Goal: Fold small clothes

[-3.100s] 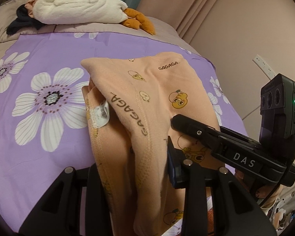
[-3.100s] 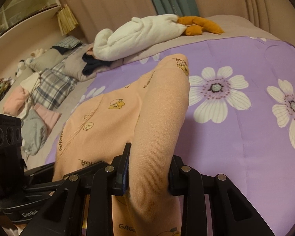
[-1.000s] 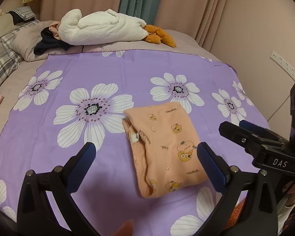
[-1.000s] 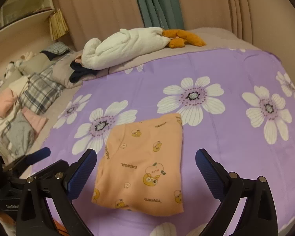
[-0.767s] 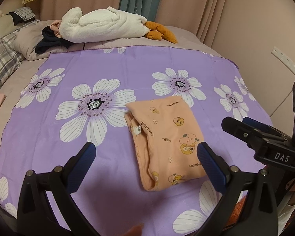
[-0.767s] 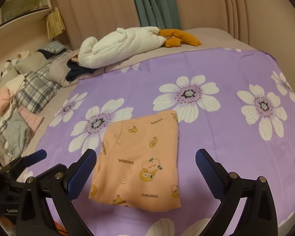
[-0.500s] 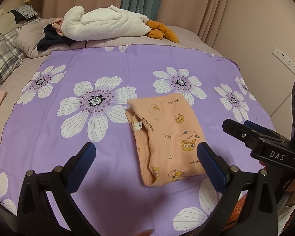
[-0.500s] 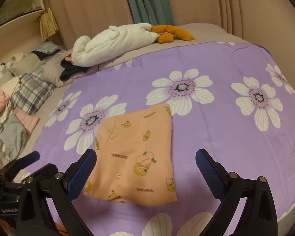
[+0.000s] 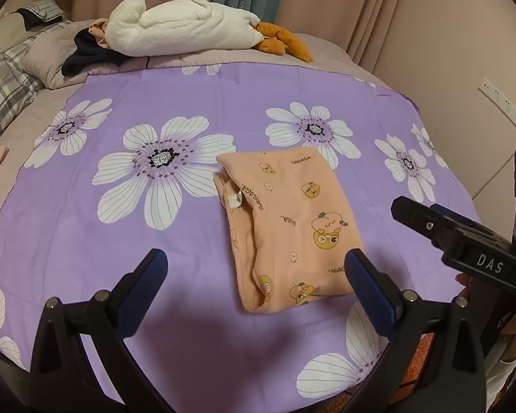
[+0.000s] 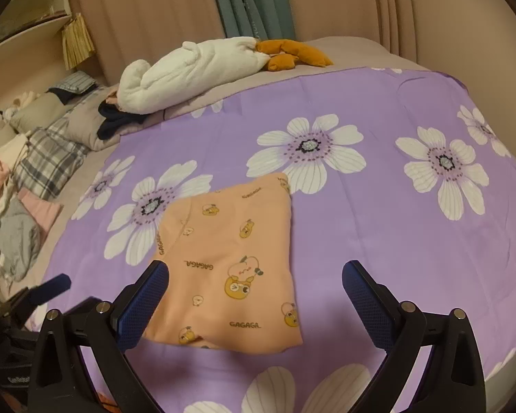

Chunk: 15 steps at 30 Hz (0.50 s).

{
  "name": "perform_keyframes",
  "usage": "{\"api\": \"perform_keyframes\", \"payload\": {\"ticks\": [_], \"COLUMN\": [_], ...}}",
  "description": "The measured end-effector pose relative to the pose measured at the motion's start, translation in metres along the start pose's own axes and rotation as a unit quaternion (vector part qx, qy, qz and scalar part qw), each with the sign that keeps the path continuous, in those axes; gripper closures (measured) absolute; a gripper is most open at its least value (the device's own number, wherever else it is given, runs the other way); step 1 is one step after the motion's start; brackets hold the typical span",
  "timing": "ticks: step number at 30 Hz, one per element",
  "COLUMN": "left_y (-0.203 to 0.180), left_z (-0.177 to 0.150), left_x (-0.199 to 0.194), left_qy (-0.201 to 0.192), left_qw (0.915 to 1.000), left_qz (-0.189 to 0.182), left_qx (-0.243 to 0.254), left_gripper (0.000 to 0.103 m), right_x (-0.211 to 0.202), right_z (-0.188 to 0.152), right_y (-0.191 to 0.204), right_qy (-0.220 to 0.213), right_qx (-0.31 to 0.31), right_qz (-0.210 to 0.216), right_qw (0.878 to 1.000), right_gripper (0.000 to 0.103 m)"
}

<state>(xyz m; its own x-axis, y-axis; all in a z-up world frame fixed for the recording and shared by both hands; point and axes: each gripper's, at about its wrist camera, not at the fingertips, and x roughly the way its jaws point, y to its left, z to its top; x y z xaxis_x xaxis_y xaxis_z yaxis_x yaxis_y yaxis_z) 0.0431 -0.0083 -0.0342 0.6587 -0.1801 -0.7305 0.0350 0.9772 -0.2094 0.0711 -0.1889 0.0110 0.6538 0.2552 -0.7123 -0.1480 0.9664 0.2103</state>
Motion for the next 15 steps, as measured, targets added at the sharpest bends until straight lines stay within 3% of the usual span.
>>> {"api": "perform_keyframes", "payload": {"ticks": [15], "left_y": [0.0016], "left_z": [-0.0017], "left_x": [0.0034], "left_qy": [0.014], "left_qw": [0.9999], "left_qz": [0.003], "left_qx": [-0.001], "left_gripper": [0.000], "right_x": [0.0020], "right_z": [-0.0046], "right_y": [0.0018], "right_qy": [0.004], "right_qx": [-0.001], "right_qz": [-0.008], "right_qw": [1.000], "right_gripper": [0.003]}}
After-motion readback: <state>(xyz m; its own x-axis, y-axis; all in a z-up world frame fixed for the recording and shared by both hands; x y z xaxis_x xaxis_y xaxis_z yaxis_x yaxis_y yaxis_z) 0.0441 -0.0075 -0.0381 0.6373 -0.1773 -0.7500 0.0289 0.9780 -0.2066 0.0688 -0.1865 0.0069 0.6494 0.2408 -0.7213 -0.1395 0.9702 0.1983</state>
